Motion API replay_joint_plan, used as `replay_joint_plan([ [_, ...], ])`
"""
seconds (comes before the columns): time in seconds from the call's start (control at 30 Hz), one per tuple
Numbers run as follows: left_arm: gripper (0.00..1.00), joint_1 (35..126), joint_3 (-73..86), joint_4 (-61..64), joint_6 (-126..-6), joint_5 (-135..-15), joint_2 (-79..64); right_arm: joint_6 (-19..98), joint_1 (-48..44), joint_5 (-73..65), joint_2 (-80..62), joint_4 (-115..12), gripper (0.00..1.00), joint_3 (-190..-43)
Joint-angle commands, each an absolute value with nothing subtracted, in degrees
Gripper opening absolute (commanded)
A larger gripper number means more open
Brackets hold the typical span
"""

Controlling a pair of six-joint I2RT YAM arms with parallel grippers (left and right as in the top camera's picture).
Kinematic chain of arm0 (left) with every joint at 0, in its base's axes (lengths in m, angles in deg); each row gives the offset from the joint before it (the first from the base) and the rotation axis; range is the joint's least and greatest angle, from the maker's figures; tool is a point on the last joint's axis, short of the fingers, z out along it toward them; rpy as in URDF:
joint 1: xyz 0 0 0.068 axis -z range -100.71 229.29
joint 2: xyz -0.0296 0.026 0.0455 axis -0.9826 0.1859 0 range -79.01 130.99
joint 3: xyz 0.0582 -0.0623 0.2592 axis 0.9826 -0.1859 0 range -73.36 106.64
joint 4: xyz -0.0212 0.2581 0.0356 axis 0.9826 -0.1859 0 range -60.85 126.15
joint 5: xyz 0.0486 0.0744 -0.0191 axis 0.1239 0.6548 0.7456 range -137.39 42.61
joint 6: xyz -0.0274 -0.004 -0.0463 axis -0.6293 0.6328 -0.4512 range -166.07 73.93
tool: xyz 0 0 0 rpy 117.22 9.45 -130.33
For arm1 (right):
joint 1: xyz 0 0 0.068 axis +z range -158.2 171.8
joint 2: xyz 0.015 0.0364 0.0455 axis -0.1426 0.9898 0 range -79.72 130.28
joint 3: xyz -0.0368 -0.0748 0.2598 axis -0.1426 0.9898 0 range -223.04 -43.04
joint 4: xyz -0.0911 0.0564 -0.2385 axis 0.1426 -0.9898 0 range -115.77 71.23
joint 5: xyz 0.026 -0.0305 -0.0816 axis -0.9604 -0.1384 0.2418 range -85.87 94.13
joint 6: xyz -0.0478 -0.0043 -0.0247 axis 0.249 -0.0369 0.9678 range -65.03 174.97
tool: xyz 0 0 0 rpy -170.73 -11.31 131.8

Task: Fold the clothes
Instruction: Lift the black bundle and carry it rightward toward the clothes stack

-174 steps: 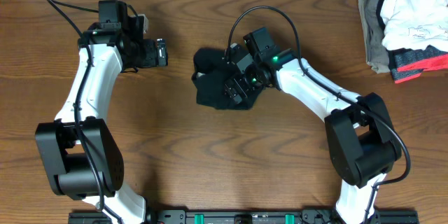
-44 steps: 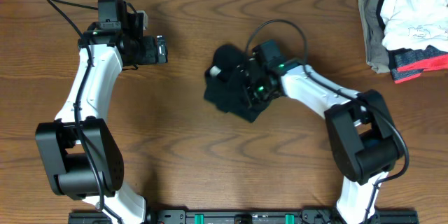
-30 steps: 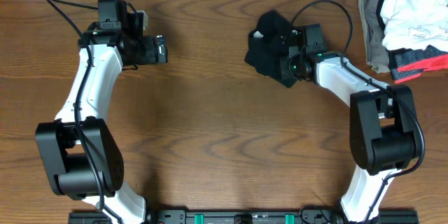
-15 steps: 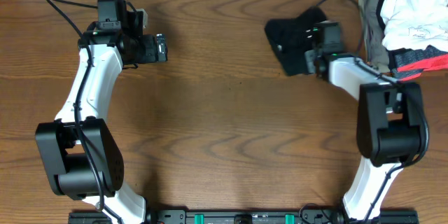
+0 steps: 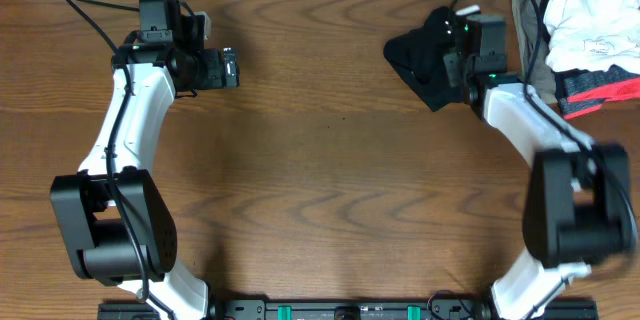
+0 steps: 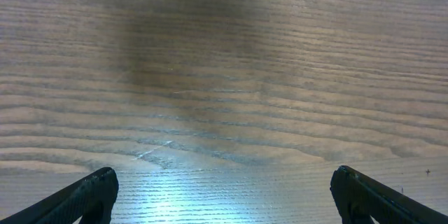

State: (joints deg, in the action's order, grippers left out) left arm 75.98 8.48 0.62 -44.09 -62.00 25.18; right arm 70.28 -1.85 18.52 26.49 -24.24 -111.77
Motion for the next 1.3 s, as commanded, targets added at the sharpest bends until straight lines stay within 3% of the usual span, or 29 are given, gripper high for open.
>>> replay_joint_plan([
  [0.0,0.98,75.8,7.7,0.7,-43.1,-61.6,24.7,71.4,1.8,15.5,17.5,-28.9,0.99,-114.3],
  [0.23,0.98,74.9,7.7,2.0,-45.5,-61.7,24.7,75.4,7.0,6.7,13.7,-37.0,0.99,-116.0],
  [0.6,0.98,71.5,7.7,2.5,-47.0,-61.7,24.7,83.6,10.7,17.8,24.7,-39.6,0.99,-117.4],
  [1.27,0.98,71.3,7.7,1.9,-47.0,-61.7,24.7,86.4,13.7,35.2,39.8,-36.9,0.69,-120.2],
])
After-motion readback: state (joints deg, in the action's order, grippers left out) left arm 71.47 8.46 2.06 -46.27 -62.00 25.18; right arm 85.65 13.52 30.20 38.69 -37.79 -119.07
